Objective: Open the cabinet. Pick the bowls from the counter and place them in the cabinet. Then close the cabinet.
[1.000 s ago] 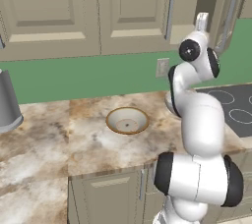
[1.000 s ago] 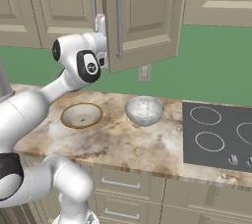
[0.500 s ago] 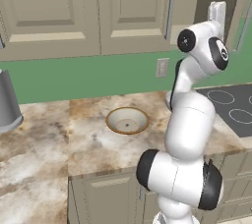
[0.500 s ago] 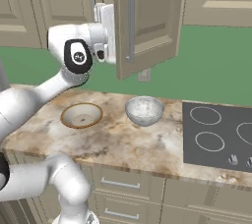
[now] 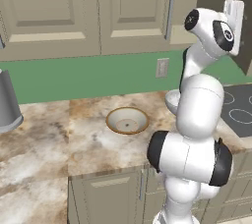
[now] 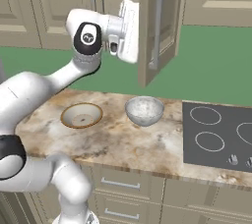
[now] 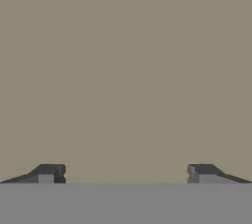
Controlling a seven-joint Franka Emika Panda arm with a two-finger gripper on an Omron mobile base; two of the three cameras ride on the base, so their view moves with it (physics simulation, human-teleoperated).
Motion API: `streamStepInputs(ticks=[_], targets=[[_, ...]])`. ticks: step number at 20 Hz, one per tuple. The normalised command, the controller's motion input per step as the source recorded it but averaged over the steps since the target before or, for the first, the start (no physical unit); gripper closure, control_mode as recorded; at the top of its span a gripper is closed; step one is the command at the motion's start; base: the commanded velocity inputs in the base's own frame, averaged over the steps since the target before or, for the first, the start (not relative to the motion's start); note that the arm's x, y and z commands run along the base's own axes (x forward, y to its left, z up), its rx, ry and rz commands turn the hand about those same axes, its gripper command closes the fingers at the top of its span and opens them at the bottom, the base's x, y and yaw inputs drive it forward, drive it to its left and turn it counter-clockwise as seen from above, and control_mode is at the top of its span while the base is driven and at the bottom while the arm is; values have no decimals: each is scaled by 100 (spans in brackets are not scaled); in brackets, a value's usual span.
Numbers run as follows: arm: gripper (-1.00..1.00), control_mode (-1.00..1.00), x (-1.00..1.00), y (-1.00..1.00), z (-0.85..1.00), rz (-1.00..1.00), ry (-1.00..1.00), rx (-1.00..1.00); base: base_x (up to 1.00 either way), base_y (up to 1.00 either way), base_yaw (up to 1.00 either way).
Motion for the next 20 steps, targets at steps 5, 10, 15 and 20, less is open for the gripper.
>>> streamStepInputs(ticks=[5, 10, 15, 20], targets=[[-100, -100, 78, -96, -99, -6, -11, 32, 0, 0, 0], [-100, -100, 12, -55, -50, -5, -13, 17, 0, 0, 0], [-100, -100, 20, -25, -11, 6, -3, 5, 0, 0, 0], [-100, -100, -57, 22, -12, 16, -28, -7, 0, 0, 0]])
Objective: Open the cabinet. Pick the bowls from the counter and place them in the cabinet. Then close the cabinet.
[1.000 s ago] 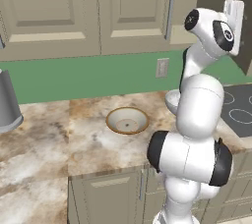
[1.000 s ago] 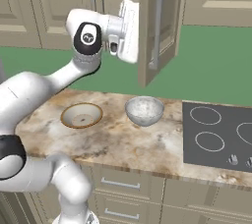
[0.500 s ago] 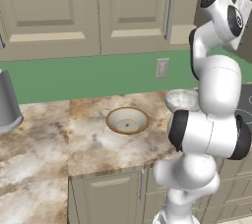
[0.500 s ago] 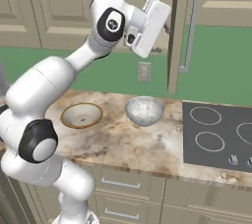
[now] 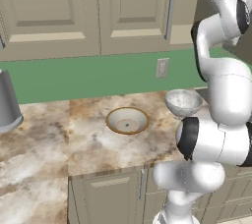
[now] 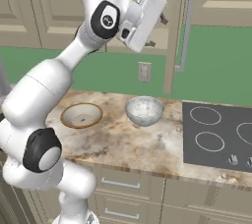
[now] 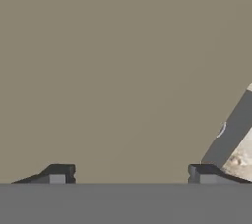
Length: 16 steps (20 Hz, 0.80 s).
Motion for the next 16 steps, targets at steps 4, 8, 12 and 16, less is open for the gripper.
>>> streamStepInputs(ticks=[4, 8, 12, 16], targets=[[-100, -100, -100, 38, 20, 14, -29, -13, 0, 0, 0], [-100, -100, -100, 51, 5, 14, -6, -12, 0, 0, 0], [-100, -100, -99, 42, 27, 20, 10, -11, 0, 0, 0], [-100, -100, -94, 66, 51, 26, 20, -24, 0, 0, 0]])
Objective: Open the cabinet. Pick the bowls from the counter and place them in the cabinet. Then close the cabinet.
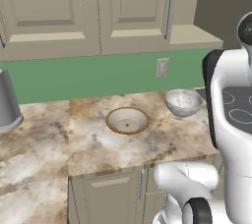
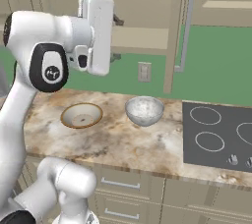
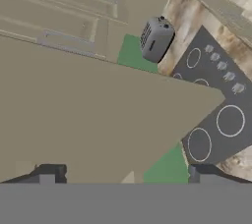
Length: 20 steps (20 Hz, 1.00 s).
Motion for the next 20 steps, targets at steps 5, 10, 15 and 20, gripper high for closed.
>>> streamStepInputs(ticks=[5, 10, 15, 20], targets=[[-100, -100, -82, 63, 44, 19, 18, -32, 0, 0, 0], [-100, -100, -56, 44, -2, 8, 16, -32, 0, 0, 0], [-100, -100, -12, 22, -13, 12, 3, -29, 0, 0, 0], [-100, -100, 0, 37, -8, 17, -13, -33, 0, 0, 0]])
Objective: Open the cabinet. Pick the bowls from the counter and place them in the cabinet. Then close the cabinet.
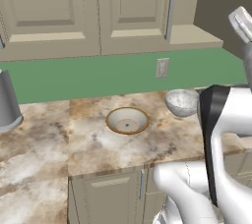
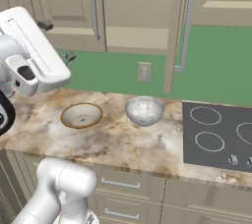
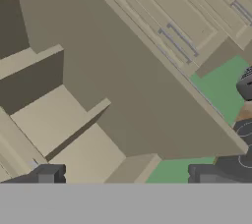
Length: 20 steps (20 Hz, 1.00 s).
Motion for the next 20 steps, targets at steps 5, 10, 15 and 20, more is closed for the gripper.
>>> streamStepInputs(ticks=[5, 10, 15, 20], targets=[[-100, -100, 0, 41, -10, 18, -11, -29, 0, 0, 0], [-100, -100, 9, 42, -6, 9, -19, -25, 0, 0, 0], [-100, -100, 40, 23, -1, 6, -2, -13, 0, 0, 0], [-100, -100, 46, 26, 0, 0, 0, -12, 0, 0, 0]])
